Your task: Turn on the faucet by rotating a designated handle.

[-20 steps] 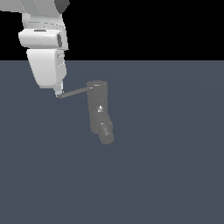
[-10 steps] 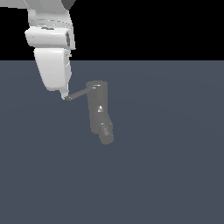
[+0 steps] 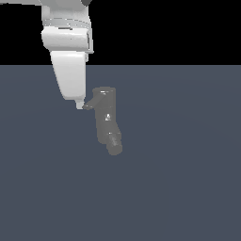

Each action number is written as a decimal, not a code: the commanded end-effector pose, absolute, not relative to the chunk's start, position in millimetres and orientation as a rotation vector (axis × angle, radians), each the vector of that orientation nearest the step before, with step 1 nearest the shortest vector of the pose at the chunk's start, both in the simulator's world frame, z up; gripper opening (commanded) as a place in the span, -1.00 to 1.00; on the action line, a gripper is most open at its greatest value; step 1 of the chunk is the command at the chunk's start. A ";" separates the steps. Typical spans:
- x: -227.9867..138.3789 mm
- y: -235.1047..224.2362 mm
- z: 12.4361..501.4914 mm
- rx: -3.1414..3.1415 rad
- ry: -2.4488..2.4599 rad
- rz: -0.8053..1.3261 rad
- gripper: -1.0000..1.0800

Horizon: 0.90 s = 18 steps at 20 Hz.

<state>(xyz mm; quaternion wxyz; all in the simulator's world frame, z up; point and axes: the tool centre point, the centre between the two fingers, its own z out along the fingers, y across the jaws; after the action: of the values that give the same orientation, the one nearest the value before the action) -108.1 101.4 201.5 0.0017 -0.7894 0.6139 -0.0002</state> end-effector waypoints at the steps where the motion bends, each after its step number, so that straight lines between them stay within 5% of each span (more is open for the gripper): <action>1: -113.2 89.7 201.7 -2.472 1.937 0.000 -1.00; 18: -109.5 26.3 201.6 -2.476 1.932 0.000 -1.00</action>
<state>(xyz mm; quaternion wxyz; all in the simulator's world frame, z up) -112.8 42.6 201.5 0.0000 -0.7933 0.6088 0.0005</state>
